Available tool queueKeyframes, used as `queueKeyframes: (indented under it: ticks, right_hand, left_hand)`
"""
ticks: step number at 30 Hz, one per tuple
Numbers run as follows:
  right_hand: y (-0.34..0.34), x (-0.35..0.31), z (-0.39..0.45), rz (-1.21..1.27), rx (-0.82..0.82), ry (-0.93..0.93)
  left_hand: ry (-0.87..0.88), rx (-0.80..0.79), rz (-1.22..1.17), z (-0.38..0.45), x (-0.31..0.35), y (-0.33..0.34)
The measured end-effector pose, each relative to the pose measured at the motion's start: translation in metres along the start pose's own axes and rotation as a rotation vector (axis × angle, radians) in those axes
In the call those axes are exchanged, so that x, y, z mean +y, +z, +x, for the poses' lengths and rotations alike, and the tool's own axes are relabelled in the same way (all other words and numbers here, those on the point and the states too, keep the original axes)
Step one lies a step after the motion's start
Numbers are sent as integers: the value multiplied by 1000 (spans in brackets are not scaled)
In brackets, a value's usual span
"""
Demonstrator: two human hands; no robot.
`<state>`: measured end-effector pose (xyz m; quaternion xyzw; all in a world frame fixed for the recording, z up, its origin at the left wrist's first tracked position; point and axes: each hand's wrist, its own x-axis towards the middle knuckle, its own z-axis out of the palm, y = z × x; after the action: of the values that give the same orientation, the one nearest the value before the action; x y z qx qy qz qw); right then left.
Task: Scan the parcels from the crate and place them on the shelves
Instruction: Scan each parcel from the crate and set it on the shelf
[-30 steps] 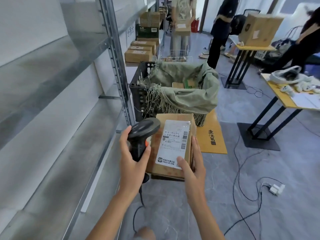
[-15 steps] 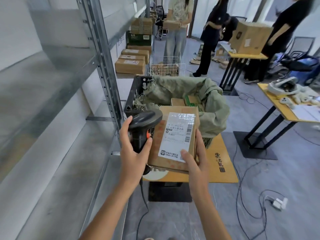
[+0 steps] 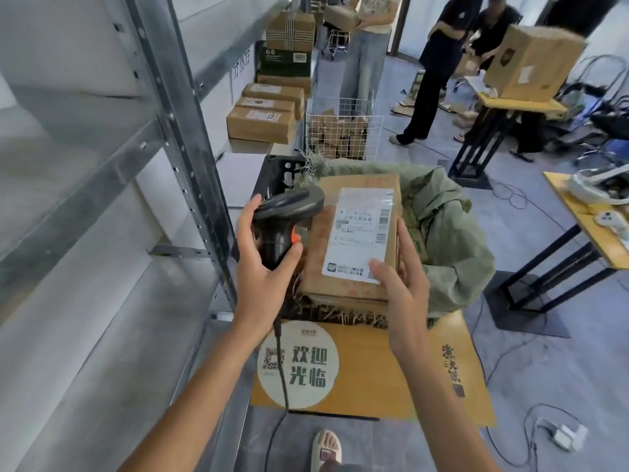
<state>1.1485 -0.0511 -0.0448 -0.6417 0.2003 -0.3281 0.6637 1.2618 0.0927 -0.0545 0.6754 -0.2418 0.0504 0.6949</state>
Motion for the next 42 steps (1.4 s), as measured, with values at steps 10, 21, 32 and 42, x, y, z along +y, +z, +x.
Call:
queueKeyframes:
  ticks: [10, 21, 32, 42]
  right_hand:
    - [-22, 20, 160, -221, 88, 86]
    - [69, 125, 205, -1098, -223, 133]
    - [94, 210, 230, -1409, -292, 174]
    - [95, 265, 227, -1563, -458, 267]
  left_hand:
    - [-241, 34, -217, 59, -34, 33]
    - [-445, 73, -273, 87, -87, 47]
    - [-503, 10, -259, 95, -109, 43]
    - [-534, -57, -184, 91, -119, 36]
